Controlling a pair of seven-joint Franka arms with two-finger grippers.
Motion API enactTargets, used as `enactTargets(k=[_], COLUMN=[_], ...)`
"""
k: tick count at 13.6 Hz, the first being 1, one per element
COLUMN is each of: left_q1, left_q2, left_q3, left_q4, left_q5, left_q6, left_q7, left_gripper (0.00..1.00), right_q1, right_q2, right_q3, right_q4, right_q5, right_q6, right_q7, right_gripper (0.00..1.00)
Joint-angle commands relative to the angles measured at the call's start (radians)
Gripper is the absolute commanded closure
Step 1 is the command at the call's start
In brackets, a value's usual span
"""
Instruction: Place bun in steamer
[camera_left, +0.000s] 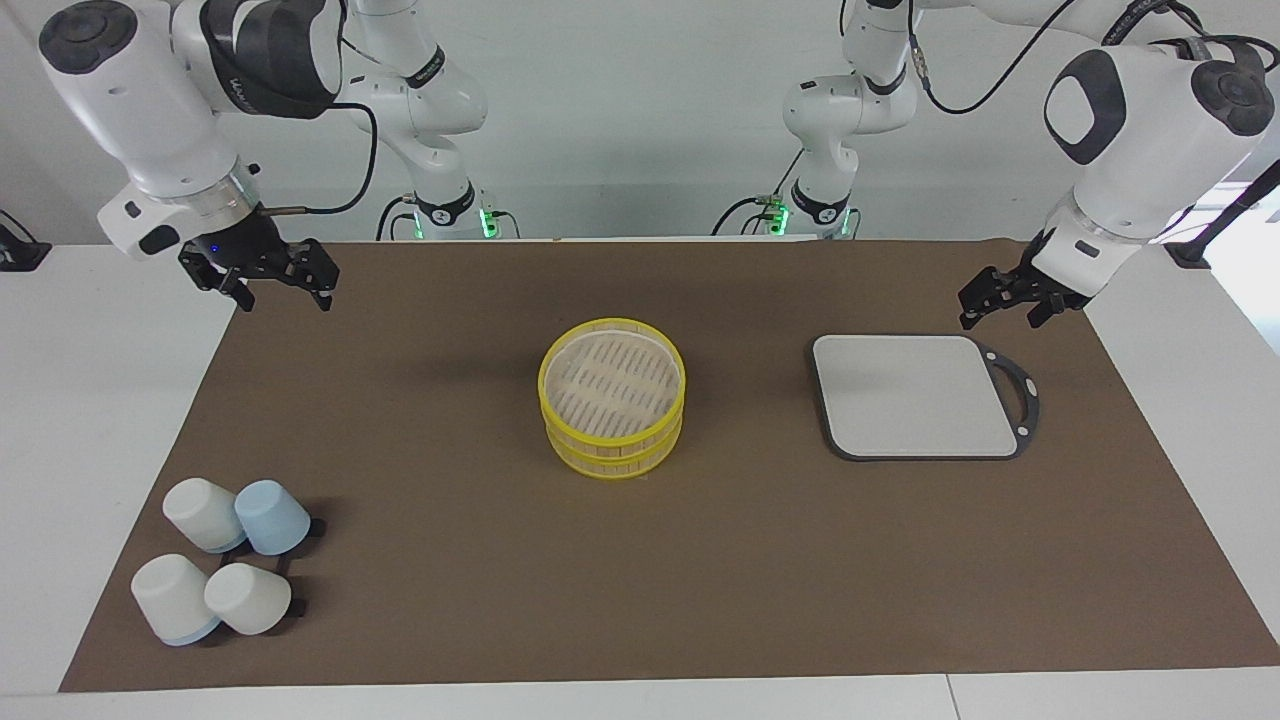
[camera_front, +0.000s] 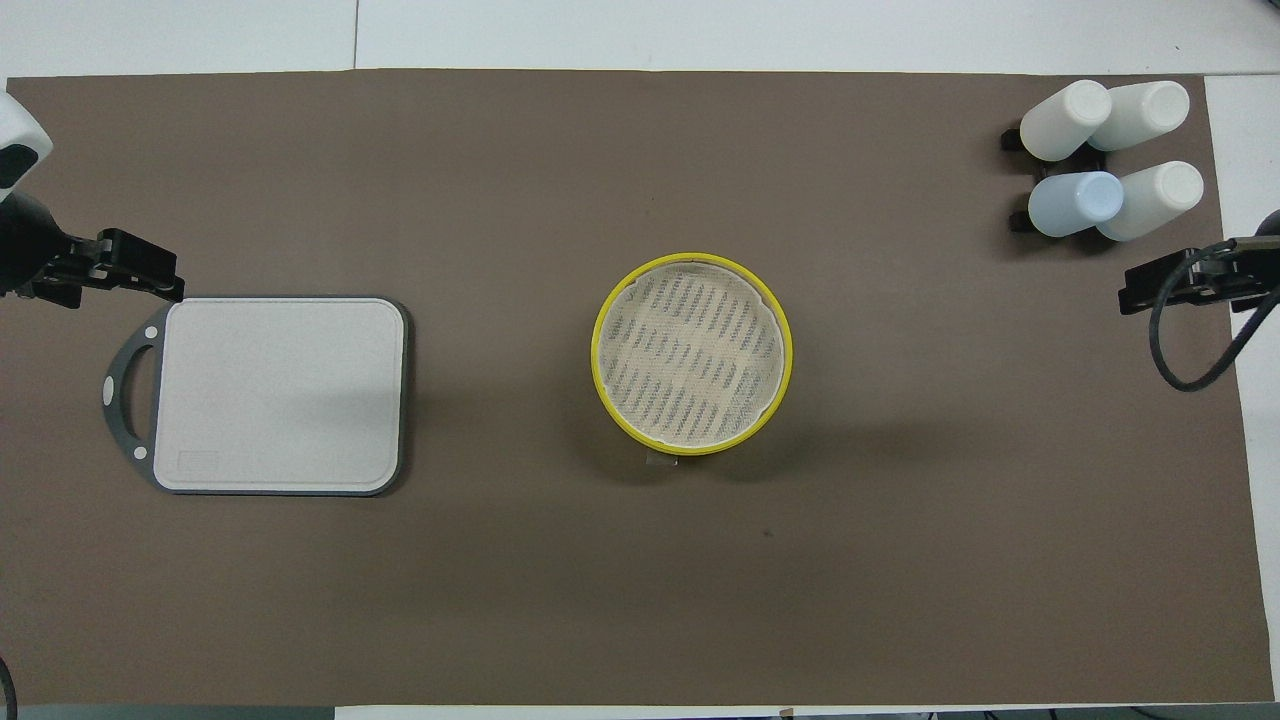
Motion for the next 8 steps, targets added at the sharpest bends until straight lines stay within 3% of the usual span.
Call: enactTargets(k=[1, 8], left_q1=[-0.007, -0.012], left_q2=[-0.007, -0.107], left_q3=[0.008, 0.003], left_q4=[0.001, -0.067], left_q5=[-0.008, -0.008], left_q6=[0.006, -0.004], left_q7=[0.014, 0.007], left_gripper=[0.0, 0.0], right_q1=[-0.029, -0.043], right_q2=[-0.019, -0.002], right_q3=[0.016, 0.016], right_q4=[-0.025, 0.018], right_q5=[0.011, 0.018], right_q6=[0.031, -0.001], right_q7=[-0.026, -0.024], right_gripper=[0.0, 0.0])
